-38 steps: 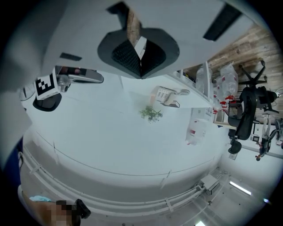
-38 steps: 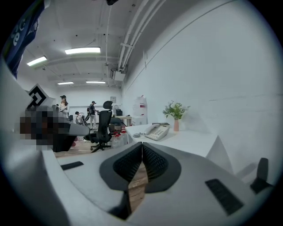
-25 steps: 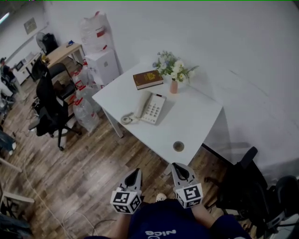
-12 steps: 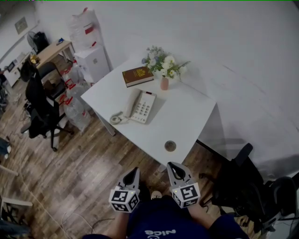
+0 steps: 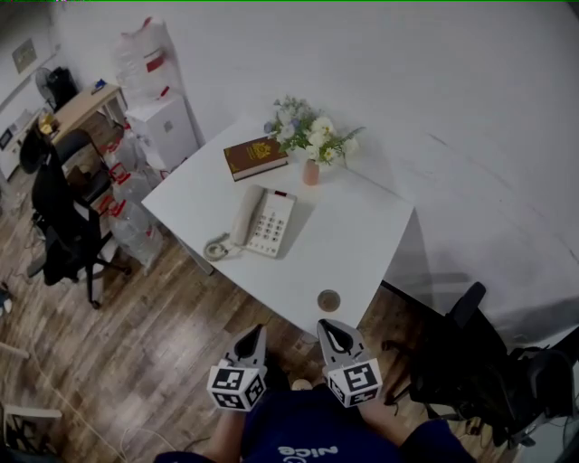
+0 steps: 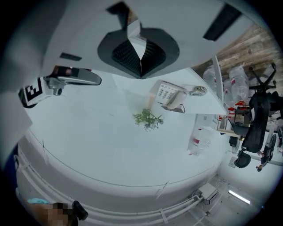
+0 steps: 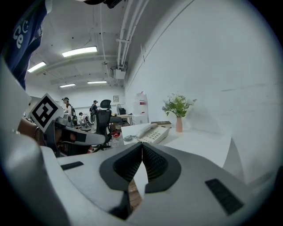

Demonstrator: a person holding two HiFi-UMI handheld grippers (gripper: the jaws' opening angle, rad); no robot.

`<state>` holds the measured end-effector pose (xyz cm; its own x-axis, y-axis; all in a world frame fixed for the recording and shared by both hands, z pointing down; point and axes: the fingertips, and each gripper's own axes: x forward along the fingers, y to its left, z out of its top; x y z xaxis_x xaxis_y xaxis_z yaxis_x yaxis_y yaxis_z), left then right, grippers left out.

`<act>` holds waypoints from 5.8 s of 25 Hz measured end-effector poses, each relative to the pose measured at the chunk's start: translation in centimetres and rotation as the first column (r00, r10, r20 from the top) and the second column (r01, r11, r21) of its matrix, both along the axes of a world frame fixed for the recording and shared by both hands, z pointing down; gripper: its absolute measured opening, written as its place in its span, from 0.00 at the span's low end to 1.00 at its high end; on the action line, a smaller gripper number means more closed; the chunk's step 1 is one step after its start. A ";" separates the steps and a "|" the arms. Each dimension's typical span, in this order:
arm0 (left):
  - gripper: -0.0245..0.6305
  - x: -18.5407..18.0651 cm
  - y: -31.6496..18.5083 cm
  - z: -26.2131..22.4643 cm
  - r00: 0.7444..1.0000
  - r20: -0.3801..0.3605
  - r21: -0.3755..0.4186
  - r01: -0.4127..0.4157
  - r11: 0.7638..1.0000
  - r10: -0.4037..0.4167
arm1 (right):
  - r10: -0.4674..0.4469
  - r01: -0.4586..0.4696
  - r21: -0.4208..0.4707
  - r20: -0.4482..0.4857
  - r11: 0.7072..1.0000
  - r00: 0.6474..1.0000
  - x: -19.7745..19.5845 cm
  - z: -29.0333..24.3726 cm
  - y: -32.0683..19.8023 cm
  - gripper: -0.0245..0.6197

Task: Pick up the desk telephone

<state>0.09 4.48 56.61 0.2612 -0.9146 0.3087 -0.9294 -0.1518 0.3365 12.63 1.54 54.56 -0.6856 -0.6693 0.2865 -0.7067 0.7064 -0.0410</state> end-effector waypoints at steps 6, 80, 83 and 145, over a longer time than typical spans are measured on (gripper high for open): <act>0.06 -2.7 -4.8 0.3 0.998 -0.023 -0.002 -0.052 0.999 0.052 | 0.046 -0.045 0.009 -0.020 0.999 0.999 -2.2 -0.2 -3.8 0.07; 0.53 -15.1 -34.5 8.8 0.791 -0.516 -0.379 -0.556 0.740 0.330 | 0.426 -0.138 -0.742 0.213 0.656 0.879 -12.3 11.1 -29.1 0.39; 0.55 -14.7 -34.5 9.2 0.749 -0.573 -0.360 -0.594 0.719 0.332 | 0.430 -0.117 -0.761 0.225 0.638 0.874 -12.7 11.7 -29.5 0.38; 0.53 -13.3 -31.1 5.6 0.714 -0.575 -0.320 -0.645 0.693 0.399 | 0.401 -0.001 -0.776 0.324 0.630 0.857 -14.0 9.6 -27.5 0.39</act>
